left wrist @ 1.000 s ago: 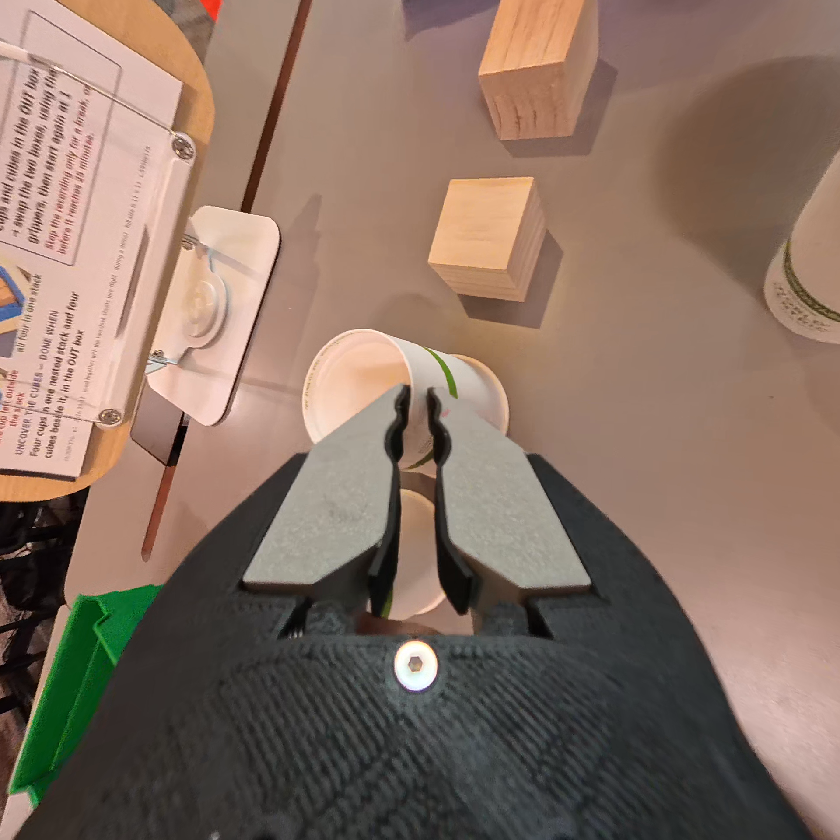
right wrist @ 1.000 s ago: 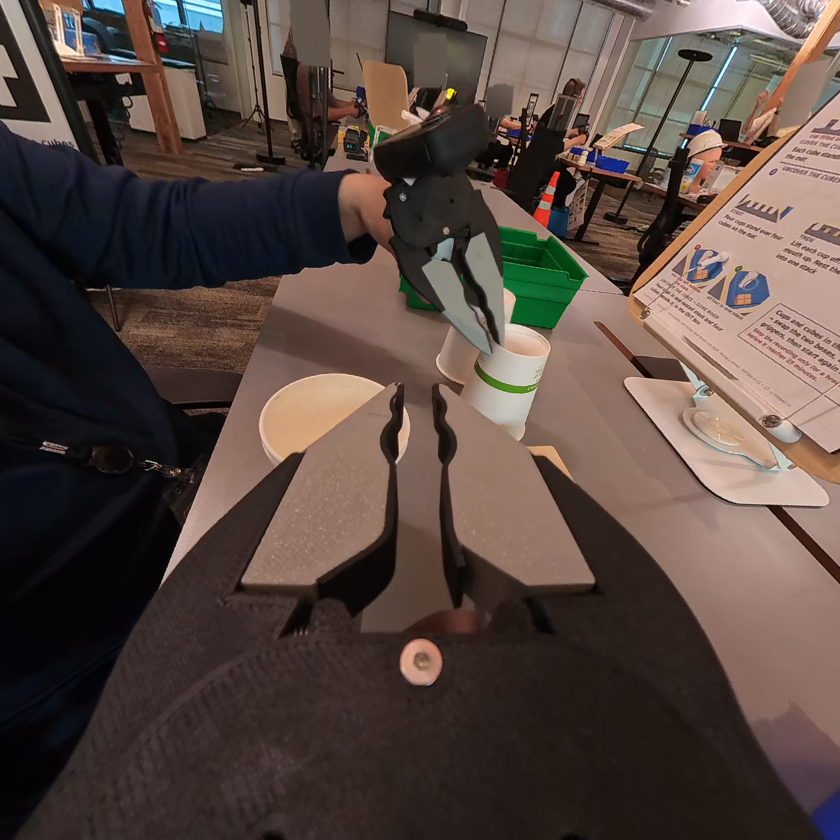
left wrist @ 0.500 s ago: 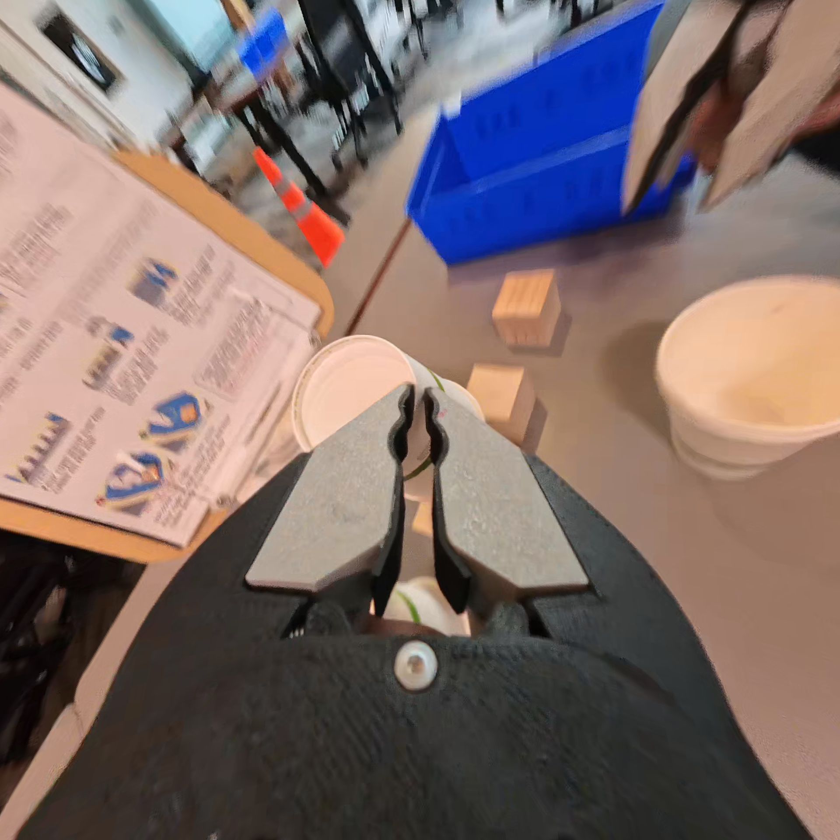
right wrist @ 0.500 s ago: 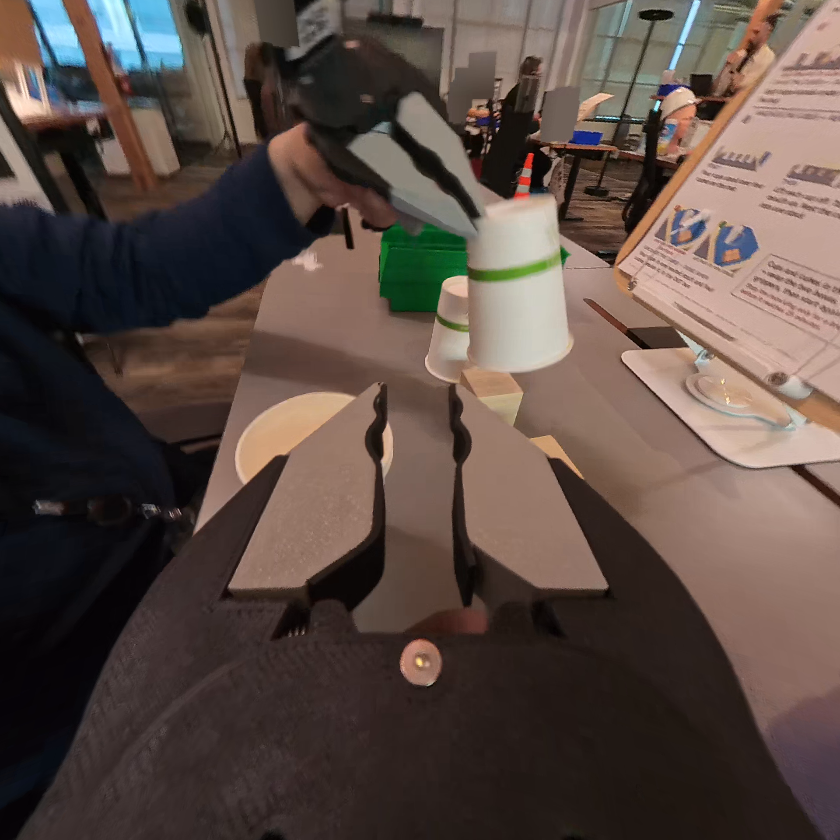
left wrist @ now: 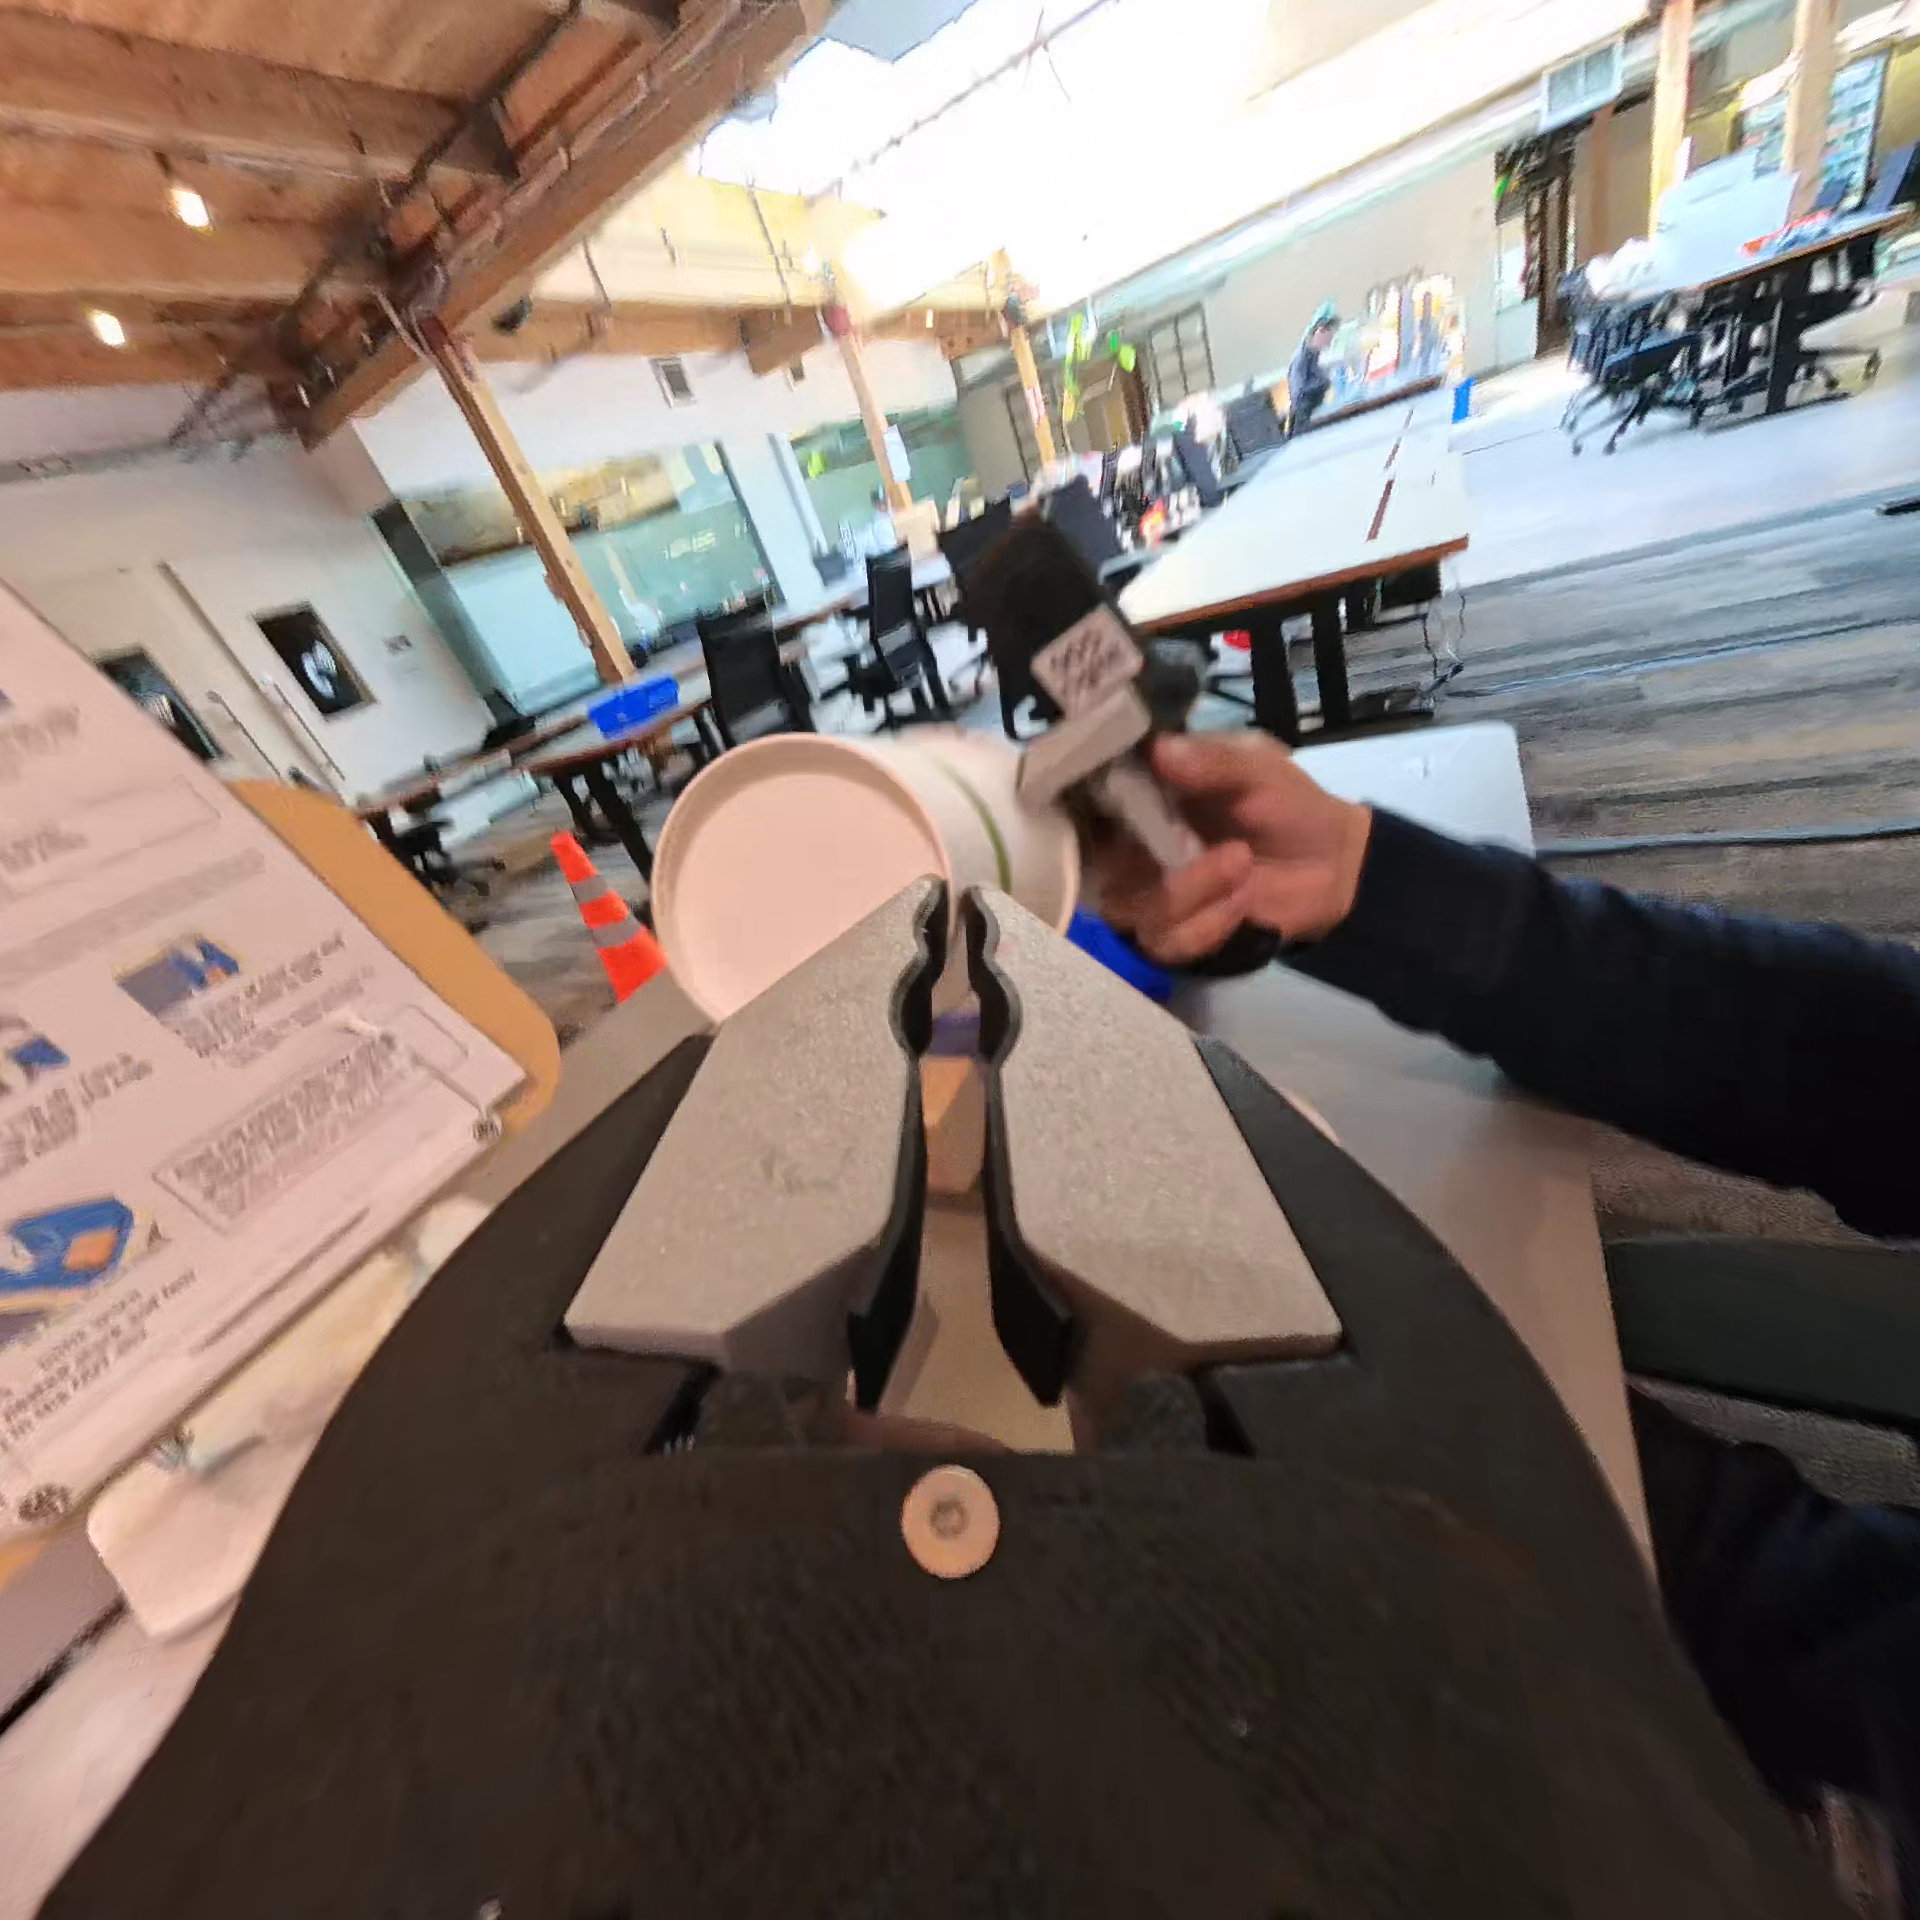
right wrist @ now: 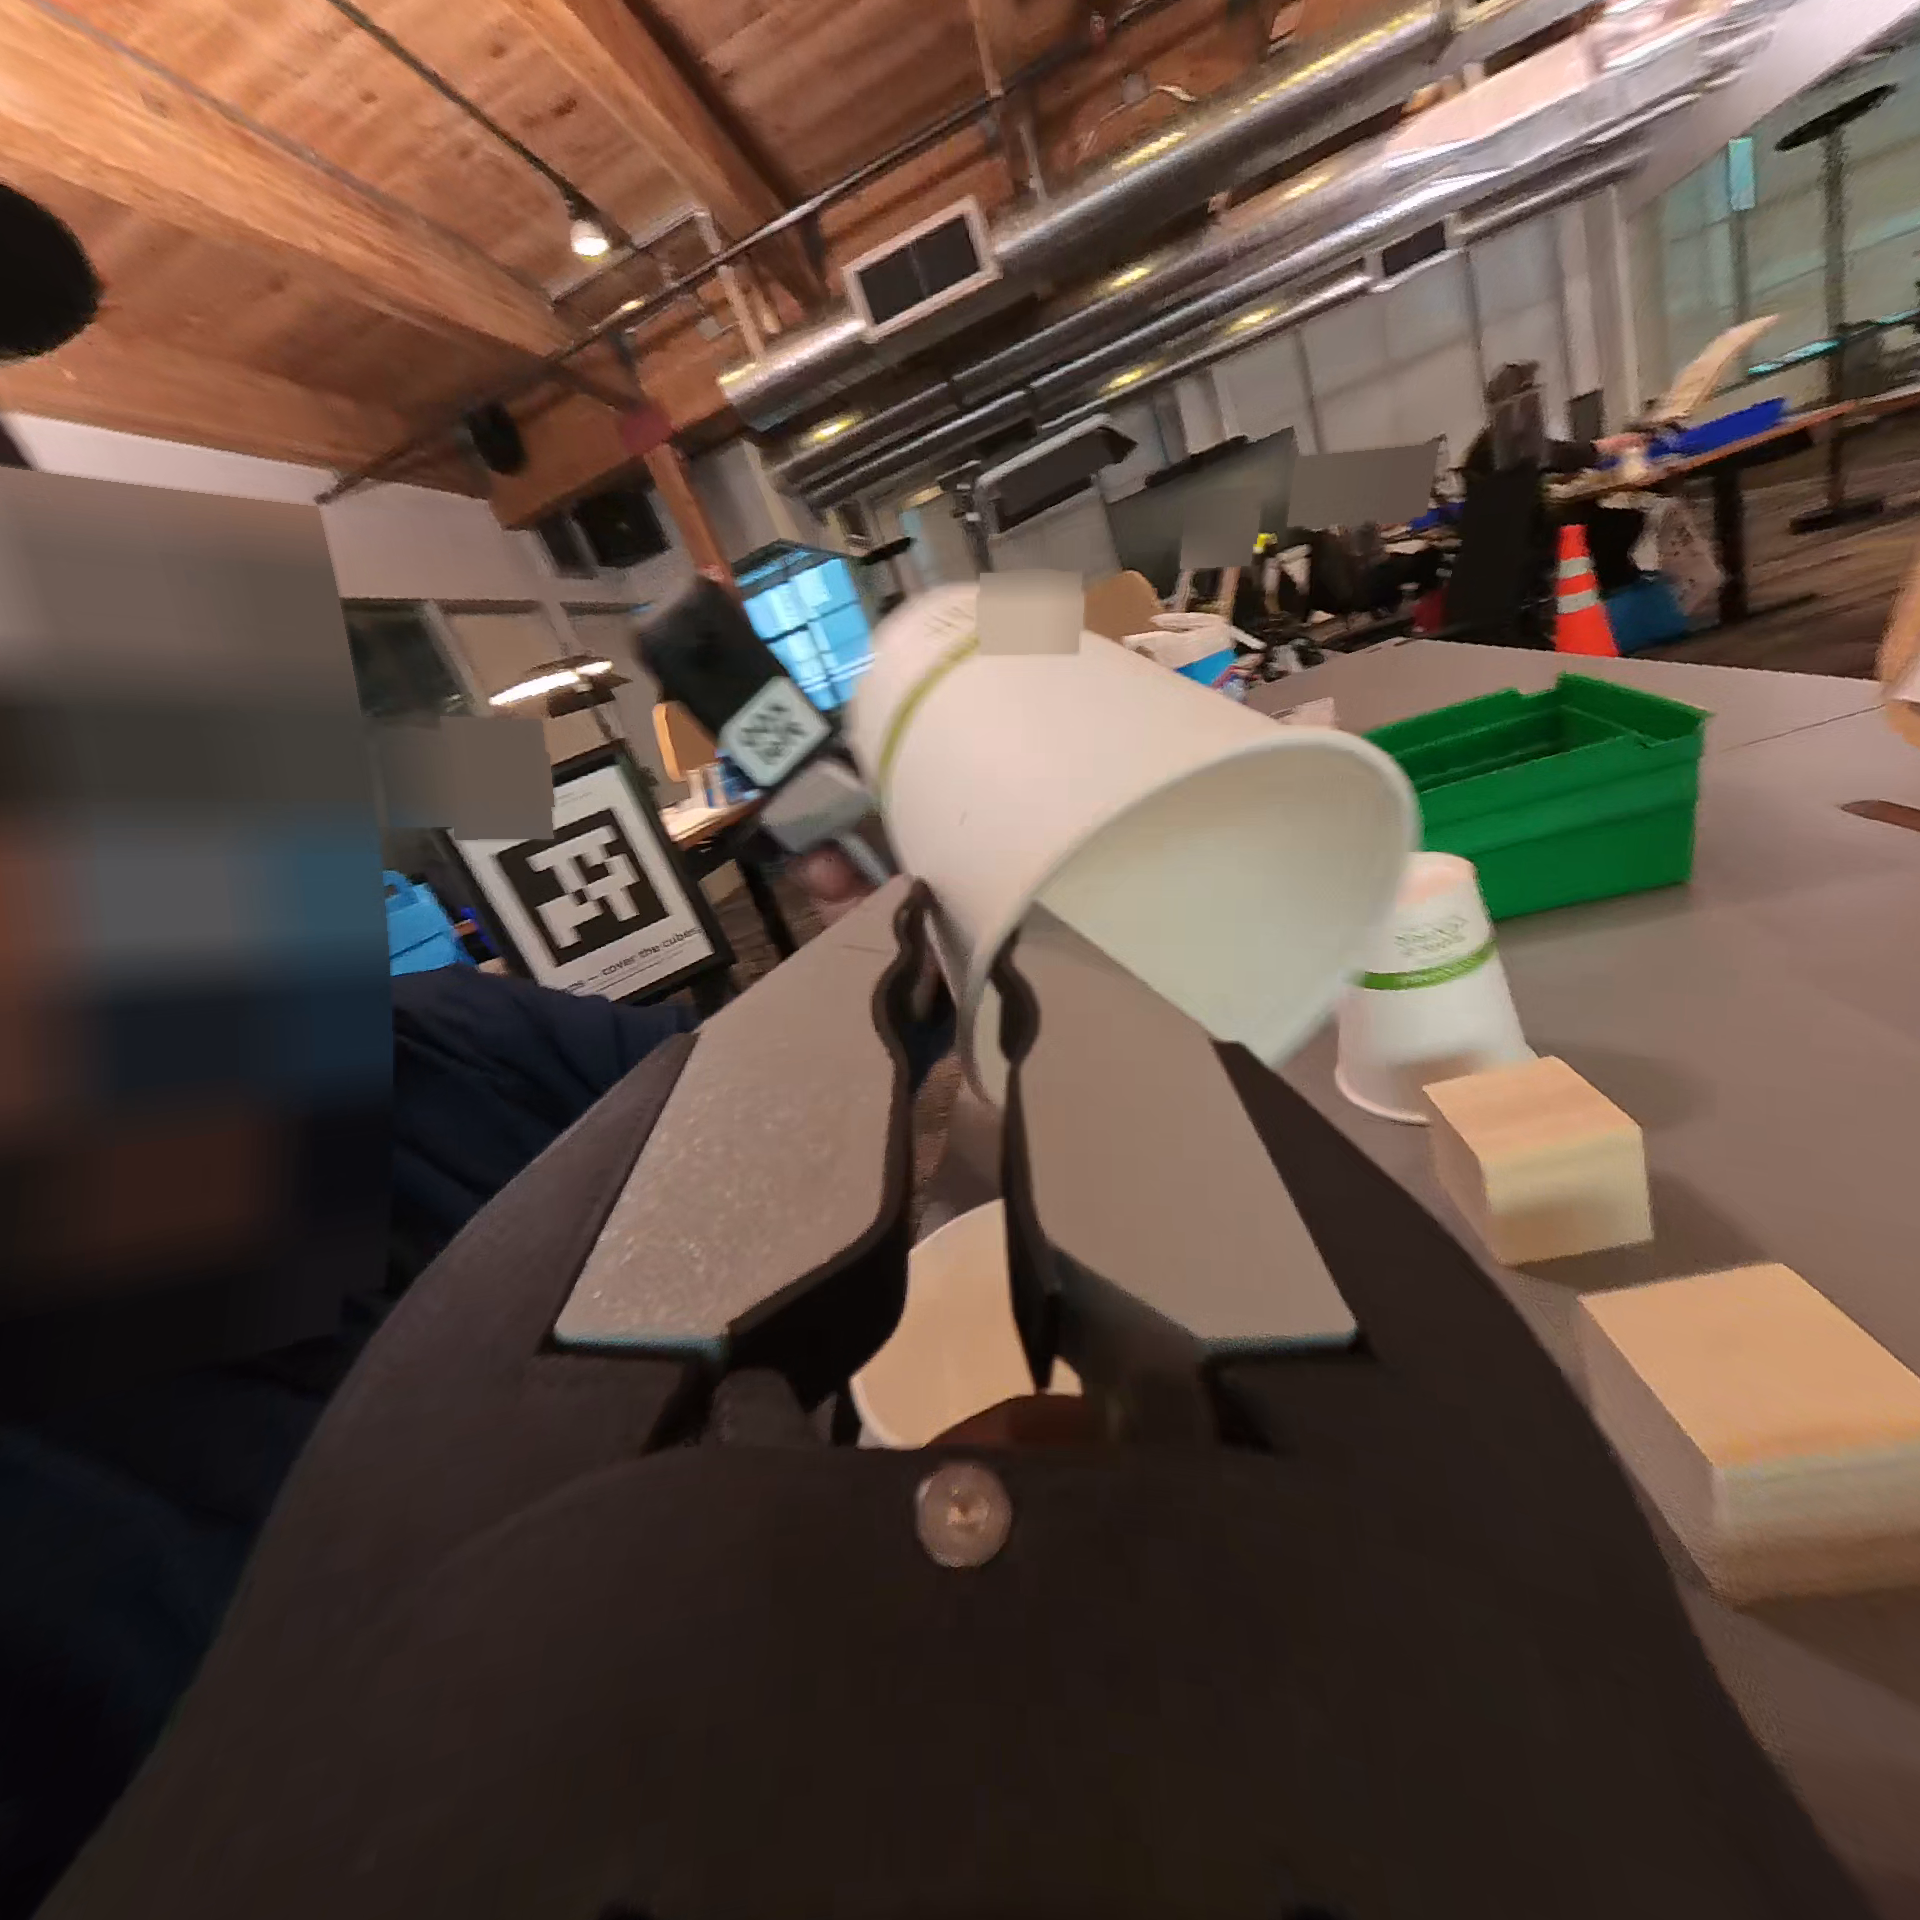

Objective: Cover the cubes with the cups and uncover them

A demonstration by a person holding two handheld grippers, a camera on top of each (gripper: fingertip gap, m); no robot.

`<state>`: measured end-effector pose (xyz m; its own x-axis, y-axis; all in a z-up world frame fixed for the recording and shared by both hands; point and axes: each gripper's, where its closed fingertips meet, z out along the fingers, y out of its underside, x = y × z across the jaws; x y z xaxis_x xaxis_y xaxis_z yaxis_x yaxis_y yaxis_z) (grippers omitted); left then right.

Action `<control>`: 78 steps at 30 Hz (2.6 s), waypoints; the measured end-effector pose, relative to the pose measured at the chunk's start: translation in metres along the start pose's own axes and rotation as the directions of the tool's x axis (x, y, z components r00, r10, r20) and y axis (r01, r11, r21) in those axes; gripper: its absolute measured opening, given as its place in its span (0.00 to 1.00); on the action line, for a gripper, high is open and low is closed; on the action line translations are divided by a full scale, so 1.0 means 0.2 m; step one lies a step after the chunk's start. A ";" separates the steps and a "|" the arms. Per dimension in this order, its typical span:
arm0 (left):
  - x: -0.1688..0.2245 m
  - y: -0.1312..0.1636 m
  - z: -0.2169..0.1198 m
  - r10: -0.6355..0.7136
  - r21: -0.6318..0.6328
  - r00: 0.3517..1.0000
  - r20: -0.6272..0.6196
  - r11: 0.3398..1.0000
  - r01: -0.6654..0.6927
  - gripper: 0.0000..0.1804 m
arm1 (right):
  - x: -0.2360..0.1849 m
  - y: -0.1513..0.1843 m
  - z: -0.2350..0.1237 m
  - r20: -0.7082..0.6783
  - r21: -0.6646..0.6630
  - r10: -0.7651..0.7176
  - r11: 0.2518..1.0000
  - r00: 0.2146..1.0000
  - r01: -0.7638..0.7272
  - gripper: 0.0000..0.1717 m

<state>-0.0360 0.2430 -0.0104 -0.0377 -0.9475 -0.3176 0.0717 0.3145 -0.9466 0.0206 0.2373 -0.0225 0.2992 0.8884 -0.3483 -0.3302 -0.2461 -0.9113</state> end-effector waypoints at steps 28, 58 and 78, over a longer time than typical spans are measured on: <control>-0.68 0.93 -0.52 0.218 -0.753 0.962 0.166 0.657 -0.019 0.14 | -0.16 0.56 -0.10 -0.031 -0.991 -0.504 0.127 0.863 0.038 0.00; -0.61 0.24 -0.45 0.169 -0.390 0.957 0.235 0.918 -0.067 0.00 | -0.23 0.31 0.04 -0.033 -0.630 -0.318 0.742 0.948 0.227 0.19; -0.01 -0.27 -0.13 -0.072 0.236 0.997 0.029 0.970 0.063 0.00 | -0.01 0.06 0.12 -0.128 -0.066 0.015 0.998 0.992 -0.023 0.43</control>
<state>-0.0662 0.2292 0.0390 -0.0143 -0.9689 -0.2470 0.3027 0.2312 -0.9246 -0.0059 0.2418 -0.0269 0.4061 0.8279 -0.3870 -0.2776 -0.2917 -0.9153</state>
